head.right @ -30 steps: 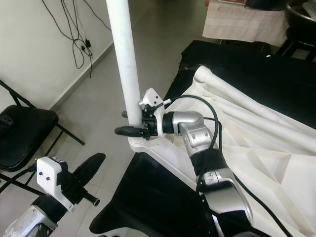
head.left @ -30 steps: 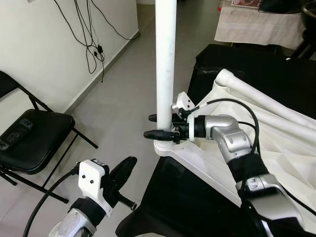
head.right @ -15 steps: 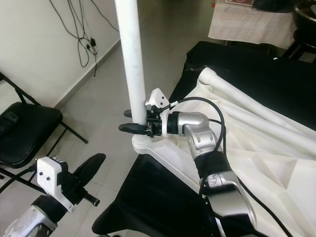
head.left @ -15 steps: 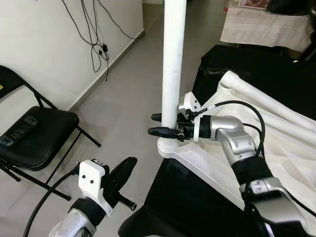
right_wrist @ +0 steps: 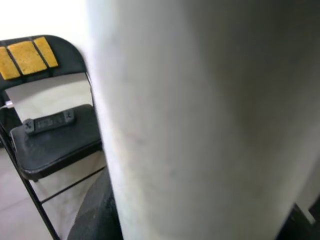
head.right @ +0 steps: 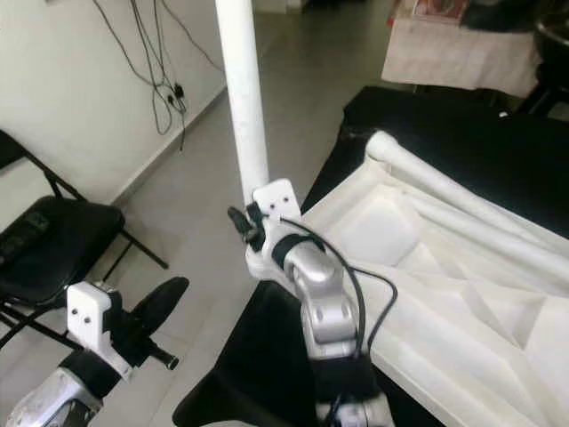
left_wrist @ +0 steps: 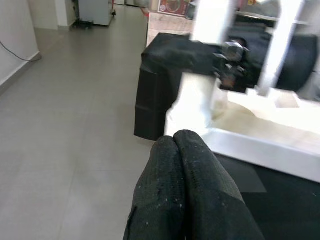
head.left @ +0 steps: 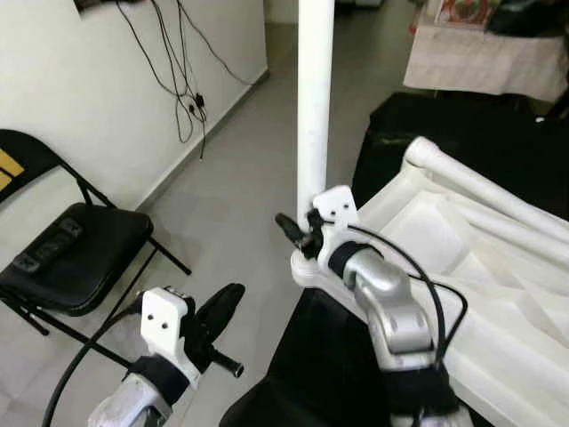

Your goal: Building children table

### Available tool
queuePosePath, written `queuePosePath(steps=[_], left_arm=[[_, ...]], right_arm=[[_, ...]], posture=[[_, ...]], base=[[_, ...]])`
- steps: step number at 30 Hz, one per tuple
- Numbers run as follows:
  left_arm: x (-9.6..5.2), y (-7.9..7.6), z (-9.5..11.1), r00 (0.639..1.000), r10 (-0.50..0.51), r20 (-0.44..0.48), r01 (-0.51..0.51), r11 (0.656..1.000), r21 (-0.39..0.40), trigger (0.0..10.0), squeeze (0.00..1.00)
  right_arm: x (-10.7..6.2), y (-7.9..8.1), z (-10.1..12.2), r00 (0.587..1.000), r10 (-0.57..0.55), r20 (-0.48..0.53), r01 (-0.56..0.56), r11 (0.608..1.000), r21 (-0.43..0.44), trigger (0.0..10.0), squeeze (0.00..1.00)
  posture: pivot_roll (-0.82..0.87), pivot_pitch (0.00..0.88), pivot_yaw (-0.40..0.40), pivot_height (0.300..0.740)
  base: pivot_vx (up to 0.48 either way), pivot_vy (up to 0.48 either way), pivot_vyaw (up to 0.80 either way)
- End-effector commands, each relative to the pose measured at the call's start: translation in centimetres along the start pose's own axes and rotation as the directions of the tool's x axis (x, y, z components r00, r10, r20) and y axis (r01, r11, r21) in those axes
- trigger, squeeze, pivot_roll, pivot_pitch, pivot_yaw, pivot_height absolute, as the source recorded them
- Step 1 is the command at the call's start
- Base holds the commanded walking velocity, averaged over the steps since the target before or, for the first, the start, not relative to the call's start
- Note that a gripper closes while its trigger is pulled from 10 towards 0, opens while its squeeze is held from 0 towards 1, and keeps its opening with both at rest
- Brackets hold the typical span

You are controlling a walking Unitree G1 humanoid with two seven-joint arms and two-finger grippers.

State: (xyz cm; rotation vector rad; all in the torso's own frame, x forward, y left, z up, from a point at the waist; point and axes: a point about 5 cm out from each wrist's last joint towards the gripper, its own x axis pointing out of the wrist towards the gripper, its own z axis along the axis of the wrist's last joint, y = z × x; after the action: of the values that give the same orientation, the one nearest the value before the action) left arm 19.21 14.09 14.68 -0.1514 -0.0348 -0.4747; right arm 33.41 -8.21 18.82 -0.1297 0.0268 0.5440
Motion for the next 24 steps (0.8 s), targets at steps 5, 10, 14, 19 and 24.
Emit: queuePosePath(steps=[5,10,14,19,24], left_arm=[[0.0,0.0,-0.2,1.000,0.008,-0.007,-0.008,1.000,-0.011,10.0,0.00],[0.0,-0.2,-0.2,1.000,-0.003,-0.008,0.003,1.000,-0.016,10.0,0.00],[0.0,-0.2,-0.2,1.000,-0.004,-0.007,0.004,1.000,-0.018,10.0,0.00],[-0.1,-0.4,-0.2,1.000,-0.004,-0.005,0.004,1.000,-0.018,10.0,0.00],[-0.3,-0.8,-0.1,1.000,-0.004,-0.004,0.004,1.000,-0.021,10.0,0.00]], right_arm=[[0.1,1.3,1.1,0.904,0.422,0.072,-0.426,0.904,0.042,10.0,1.00],[-1.0,1.2,2.4,0.776,0.629,0.045,-0.625,0.776,-0.084,10.0,0.00],[-0.4,0.3,2.0,0.719,0.695,0.019,-0.694,0.719,-0.046,10.0,0.00],[0.8,-0.7,2.0,0.722,0.692,0.030,-0.692,0.722,-0.008,10.0,0.00],[1.0,-0.7,2.6,0.628,0.776,0.058,-0.778,0.628,0.016,0.0,0.00]], posture=[[-0.03,0.139,0.016,0.740],[-0.03,0.143,0.014,0.740],[-0.03,0.147,0.011,0.740],[-0.01,0.156,0.006,0.740],[-0.03,0.174,-0.004,0.740]], base=[[0.000,0.000,0.00],[0.000,0.000,0.00],[0.000,0.000,0.00],[0.000,0.000,0.00],[0.000,0.000,0.00]])
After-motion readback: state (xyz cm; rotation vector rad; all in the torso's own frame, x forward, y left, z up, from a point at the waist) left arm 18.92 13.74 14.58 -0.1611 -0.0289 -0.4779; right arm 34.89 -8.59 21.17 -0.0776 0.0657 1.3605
